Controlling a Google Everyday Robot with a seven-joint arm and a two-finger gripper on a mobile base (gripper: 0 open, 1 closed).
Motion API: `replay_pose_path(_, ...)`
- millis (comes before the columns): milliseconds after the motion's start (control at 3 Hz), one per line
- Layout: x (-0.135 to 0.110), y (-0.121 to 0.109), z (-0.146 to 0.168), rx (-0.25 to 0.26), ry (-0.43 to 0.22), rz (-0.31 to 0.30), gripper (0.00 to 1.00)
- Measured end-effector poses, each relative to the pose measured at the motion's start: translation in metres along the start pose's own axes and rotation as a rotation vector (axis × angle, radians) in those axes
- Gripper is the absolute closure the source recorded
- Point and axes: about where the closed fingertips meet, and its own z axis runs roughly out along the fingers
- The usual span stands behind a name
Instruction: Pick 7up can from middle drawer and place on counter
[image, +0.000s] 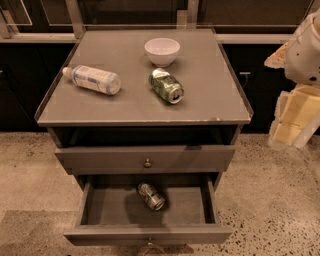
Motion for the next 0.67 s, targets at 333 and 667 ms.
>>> replay_pose_path(333, 0.0, 0.0, 0.0, 0.0, 0.0, 0.0, 0.0)
replay_pose_path(667, 0.0022, 0.0049, 0.0039, -0.003, -0.006, 0.015, 0.0)
